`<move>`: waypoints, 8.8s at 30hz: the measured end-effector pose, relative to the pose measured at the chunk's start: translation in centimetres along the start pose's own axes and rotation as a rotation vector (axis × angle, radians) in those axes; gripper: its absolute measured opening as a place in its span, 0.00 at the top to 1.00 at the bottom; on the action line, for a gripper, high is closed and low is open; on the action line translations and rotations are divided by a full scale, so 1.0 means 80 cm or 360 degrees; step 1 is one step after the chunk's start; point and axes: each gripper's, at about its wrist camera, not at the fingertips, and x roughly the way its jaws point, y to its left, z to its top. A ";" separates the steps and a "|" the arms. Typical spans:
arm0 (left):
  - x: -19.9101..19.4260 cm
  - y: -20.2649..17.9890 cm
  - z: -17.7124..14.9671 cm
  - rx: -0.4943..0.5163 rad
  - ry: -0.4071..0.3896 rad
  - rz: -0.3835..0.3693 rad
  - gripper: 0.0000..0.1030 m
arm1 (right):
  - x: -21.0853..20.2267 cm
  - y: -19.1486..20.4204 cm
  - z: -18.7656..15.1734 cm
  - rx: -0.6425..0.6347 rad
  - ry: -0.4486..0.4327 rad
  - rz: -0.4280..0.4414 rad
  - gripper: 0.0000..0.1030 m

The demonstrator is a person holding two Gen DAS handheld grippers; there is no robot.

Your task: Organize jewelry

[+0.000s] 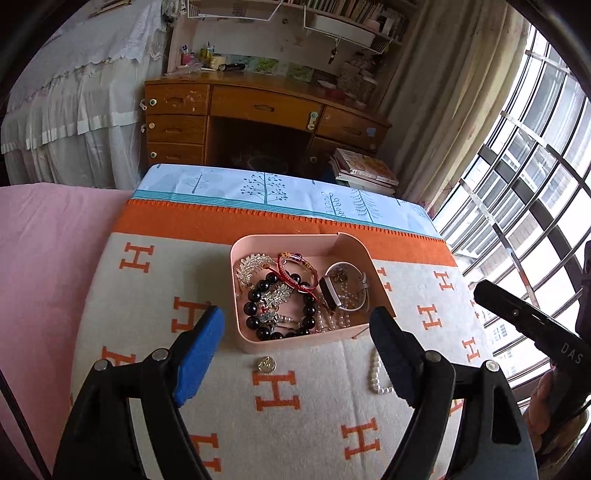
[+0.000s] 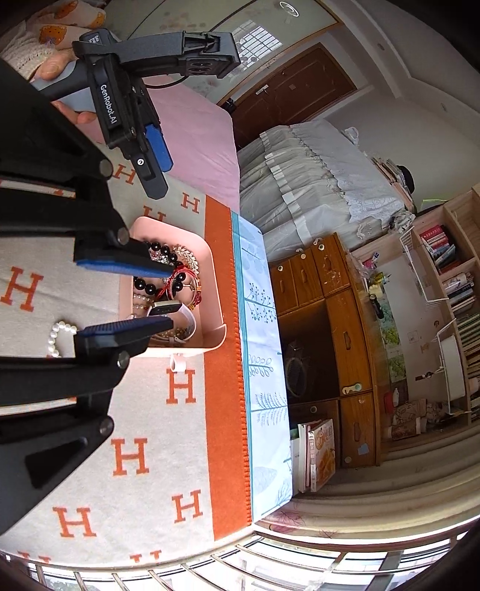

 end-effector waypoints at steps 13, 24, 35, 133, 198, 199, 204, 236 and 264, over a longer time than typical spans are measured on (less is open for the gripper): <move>-0.077 -0.033 -0.039 0.0030 -0.0099 0.0096 0.16 | -0.102 0.014 -0.024 -0.0114 -0.0122 -0.0071 0.79; -0.100 -0.050 -0.053 0.0122 -0.0086 0.0221 0.14 | -0.173 0.015 -0.032 -0.0176 -0.0220 -0.0105 0.79; -0.031 0.000 -0.051 0.0110 0.0115 0.0315 0.12 | -0.120 -0.001 -0.022 -0.0236 -0.0032 -0.0174 0.53; 0.136 -0.017 0.033 0.0201 0.0278 0.0253 0.83 | 0.148 0.041 0.083 -0.0175 0.0221 -0.0137 0.92; -0.134 -0.115 -0.143 0.0230 -0.0157 0.0475 0.01 | -0.133 0.048 -0.152 -0.0077 -0.0130 -0.0376 0.49; -0.134 -0.114 -0.143 0.0225 -0.0158 0.0472 0.01 | -0.133 0.049 -0.152 -0.0081 -0.0130 -0.0380 0.49; -0.133 -0.109 -0.141 0.0198 -0.0146 0.0455 0.01 | -0.134 0.053 -0.153 -0.0096 -0.0138 -0.0362 0.49; -0.135 -0.107 -0.143 0.0192 -0.0141 0.0421 0.01 | -0.132 0.055 -0.154 -0.0085 -0.0120 -0.0380 0.49; -0.133 -0.098 -0.143 0.0171 -0.0109 0.0425 0.01 | -0.127 0.057 -0.154 -0.0089 -0.0112 -0.0391 0.49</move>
